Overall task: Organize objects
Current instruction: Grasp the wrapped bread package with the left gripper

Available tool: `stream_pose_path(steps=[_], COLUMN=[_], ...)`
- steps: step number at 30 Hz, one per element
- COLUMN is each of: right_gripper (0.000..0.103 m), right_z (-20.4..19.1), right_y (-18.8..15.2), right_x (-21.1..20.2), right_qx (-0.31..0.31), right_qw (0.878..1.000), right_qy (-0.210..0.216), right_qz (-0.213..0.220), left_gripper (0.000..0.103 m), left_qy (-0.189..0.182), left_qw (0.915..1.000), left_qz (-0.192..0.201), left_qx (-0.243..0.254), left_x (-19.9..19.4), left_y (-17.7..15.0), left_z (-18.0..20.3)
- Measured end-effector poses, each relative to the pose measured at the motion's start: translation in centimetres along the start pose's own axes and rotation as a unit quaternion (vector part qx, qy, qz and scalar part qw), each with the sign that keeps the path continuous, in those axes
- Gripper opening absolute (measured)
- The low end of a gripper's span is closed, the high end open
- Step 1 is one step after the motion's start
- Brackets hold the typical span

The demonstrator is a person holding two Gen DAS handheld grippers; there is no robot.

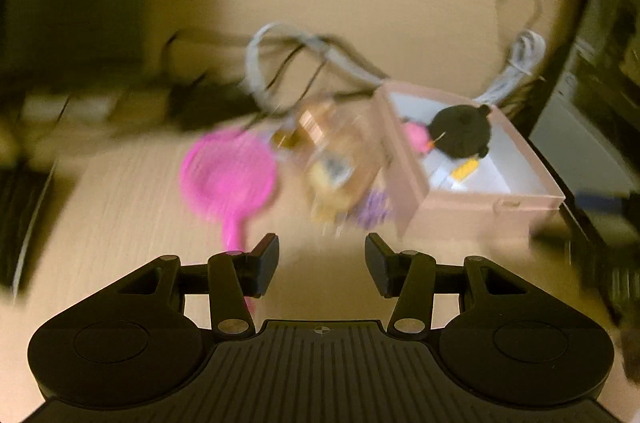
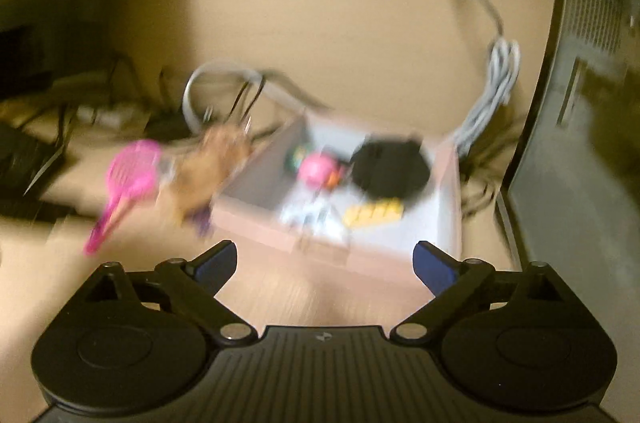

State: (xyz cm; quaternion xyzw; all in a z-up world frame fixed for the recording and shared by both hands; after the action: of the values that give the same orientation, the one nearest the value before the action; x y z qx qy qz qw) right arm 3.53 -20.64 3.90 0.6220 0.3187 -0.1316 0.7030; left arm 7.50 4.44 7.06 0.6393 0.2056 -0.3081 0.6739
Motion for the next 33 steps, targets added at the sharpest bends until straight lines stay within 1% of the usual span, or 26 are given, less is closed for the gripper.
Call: stream_pose_path(steps=[2,4,5,8,9,10,12,15,16,17,18,19,21,23,25,27,28,30,33], right_gripper=[0.096,0.100,0.101,0.103,0.103,0.103,0.103,0.103,0.103,0.103,0.103,0.103,0.103,0.103,0.103,0.103,0.103,0.103,0.103], right_z=[-0.5,-0.7,-0.8,-0.8,-0.7,-0.6,-0.4,0.0,0.1,0.2,0.2,0.2,0.0,-0.6,-1.4,-2.4,-3.0,-4.2,-6.4], right_y=[-1.3,-2.4,-2.8,-3.7,-4.0,-4.3,-4.8,-5.4,-5.5,-5.6,-5.6,-5.7,-5.6,-5.3,-4.9,-4.2,-3.7,-2.8,-1.4], right_x=[-0.6,-1.6,-2.0,-3.0,-3.3,-3.6,-3.6,-3.7,-3.6,-3.6,-3.4,-3.3,-2.8,-2.1,-1.5,-0.8,-0.5,0.1,1.2], right_qx=[-0.005,-0.011,-0.013,-0.007,-0.002,0.001,0.009,0.032,0.039,0.044,0.047,0.049,0.046,0.033,0.022,0.013,0.008,-0.006,-0.030], right_qw=[1.000,1.000,1.000,1.000,0.999,0.999,0.999,0.998,0.997,0.997,0.997,0.996,0.996,0.996,0.997,0.997,0.997,0.997,0.997], right_qy=[0.001,-0.002,-0.003,0.004,0.006,0.004,-0.005,-0.006,-0.007,-0.008,-0.008,-0.006,-0.001,-0.001,-0.001,0.012,0.019,0.028,0.044], right_qz=[-0.013,-0.017,-0.019,-0.028,-0.031,-0.035,-0.041,-0.058,-0.063,-0.066,-0.068,-0.071,-0.078,-0.082,-0.077,-0.073,-0.071,-0.066,-0.061], left_gripper=[0.053,0.053,0.053,0.053,0.058,0.063,0.075,0.081,0.081,0.080,0.072,0.067,0.066,0.065,0.065,0.065,0.065,0.065,0.064], left_qy=[0.000,0.011,0.010,0.009,0.010,0.004,-0.007,-0.008,-0.006,-0.005,-0.006,-0.005,-0.009,-0.005,0.009,0.019,0.016,0.005,0.012], left_qw=[0.9993,0.9982,0.9977,0.9955,0.9949,0.9948,0.9953,0.9944,0.9943,0.9949,0.9959,0.9972,0.9982,0.9985,0.9991,0.9994,0.9994,0.9975,0.9881], left_qz=[0.002,0.004,-0.005,-0.045,-0.051,-0.056,-0.063,-0.074,-0.072,-0.066,-0.059,-0.050,-0.050,-0.054,-0.041,-0.027,-0.024,-0.024,-0.032], left_qx=[0.037,0.059,0.066,0.083,0.087,0.086,0.073,0.075,0.078,0.076,0.068,0.056,0.031,0.012,0.003,-0.007,-0.021,-0.067,-0.150], left_x=[1.5,3.2,4.4,7.8,8.6,9.3,10.1,11.3,11.5,11.4,11.2,10.6,9.4,7.9,5.9,3.5,2.4,0.1,-2.9], left_y=[2.2,4.0,4.7,5.5,5.4,5.4,5.2,4.7,4.6,4.5,4.6,4.6,4.5,4.2,3.5,2.6,2.0,0.6,-1.9], left_z=[1.0,1.5,1.6,1.6,1.5,1.5,1.4,1.9,1.9,1.8,1.6,1.3,0.5,-0.2,-0.7,-1.2,-1.7,-3.1,-5.8])
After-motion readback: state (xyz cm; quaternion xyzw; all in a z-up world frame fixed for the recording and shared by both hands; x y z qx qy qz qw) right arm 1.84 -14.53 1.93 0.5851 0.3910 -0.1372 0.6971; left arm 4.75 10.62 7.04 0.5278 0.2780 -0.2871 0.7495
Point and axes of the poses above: each gripper's, at about its wrist camera, not at the fingertips, and x roughly the way its jaws point, z to its right, y to its top, the point moved 2 cm from there along x, roughly the way its jaws point, and after that the axes turned 2 degrees about y, right-handed, at the moved point
